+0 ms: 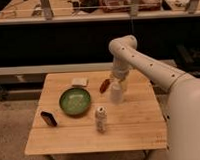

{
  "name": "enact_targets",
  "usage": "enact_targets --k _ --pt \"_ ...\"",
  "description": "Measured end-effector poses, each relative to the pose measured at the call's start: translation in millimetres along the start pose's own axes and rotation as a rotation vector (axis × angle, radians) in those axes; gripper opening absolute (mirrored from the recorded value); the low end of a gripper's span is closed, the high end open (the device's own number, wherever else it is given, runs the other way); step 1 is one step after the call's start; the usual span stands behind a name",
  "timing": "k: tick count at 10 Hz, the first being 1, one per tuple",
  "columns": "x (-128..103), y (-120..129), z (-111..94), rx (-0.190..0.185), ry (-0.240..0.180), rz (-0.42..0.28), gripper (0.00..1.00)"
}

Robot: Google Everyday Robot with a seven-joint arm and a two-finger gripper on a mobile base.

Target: Place the ceramic cup in the ceramic bowl

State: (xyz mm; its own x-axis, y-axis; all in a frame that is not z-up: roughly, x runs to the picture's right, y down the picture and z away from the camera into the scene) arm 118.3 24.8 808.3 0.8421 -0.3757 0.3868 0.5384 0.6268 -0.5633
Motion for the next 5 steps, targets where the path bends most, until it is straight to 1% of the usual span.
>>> enact_targets --k 1,2,3,4,5 --pt "0 6 6 -0.001 0.002 -0.004 0.63" --pt "3 9 11 0.032 -0.002 -0.01 0.63" --pt "9 10 13 0.088 -0.014 -0.018 0.63" --pt "12 8 11 0.135 -0.024 -0.027 0.63" --pt "12 3 9 0.172 -0.034 -0.038 0.63"
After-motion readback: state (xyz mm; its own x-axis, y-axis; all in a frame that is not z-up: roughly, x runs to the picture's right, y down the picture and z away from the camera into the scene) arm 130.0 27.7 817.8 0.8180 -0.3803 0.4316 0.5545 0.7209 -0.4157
